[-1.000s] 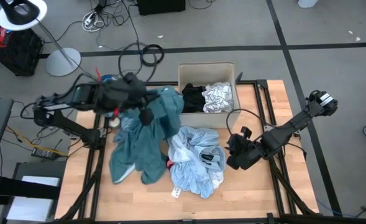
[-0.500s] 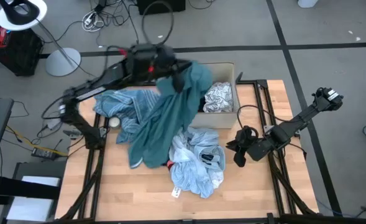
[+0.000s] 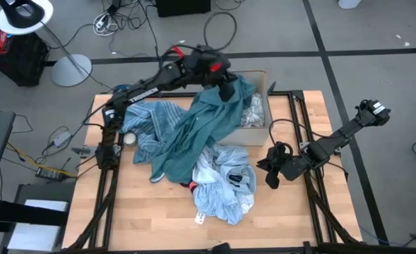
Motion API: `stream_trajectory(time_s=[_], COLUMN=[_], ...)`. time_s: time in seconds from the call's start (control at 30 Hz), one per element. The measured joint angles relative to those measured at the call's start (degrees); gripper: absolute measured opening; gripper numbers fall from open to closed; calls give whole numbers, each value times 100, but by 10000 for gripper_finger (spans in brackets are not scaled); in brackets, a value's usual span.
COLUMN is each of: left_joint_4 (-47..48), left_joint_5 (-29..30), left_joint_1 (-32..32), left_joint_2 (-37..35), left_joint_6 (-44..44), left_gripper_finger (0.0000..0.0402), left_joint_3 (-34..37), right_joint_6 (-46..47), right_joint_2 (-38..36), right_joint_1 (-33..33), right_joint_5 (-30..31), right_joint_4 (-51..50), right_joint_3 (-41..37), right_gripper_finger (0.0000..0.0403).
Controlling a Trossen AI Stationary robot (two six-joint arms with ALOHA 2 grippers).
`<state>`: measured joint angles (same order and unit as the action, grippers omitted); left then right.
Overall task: Sort clothes
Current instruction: Put the green polo shirt into the gray laundry bin
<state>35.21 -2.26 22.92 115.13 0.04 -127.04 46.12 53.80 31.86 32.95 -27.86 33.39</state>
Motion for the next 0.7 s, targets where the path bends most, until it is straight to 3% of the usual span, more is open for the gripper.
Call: stream_trajectory(time_s=[0.17,0.47,0.7], left_joint_4=[453,1185,1888], left_joint_5=[-38,-42,-39], left_joint_1=[-2,-2,-82], left_joint_2=[211,212,-76], left_joint_6=[-26,-42,305], left_gripper_finger=[35,120,132], left_joint_3=[0,2,4], right_joint_6=[-37,-32,-28], right_joint_2=[0,0,0], right_joint_1=[-3,-4,-4], right_joint_5=[-2,-2,-22], right_joint_4=[-7,-3,-7], right_joint_3=[0,2,2], right_gripper_finger=[61,60,60])
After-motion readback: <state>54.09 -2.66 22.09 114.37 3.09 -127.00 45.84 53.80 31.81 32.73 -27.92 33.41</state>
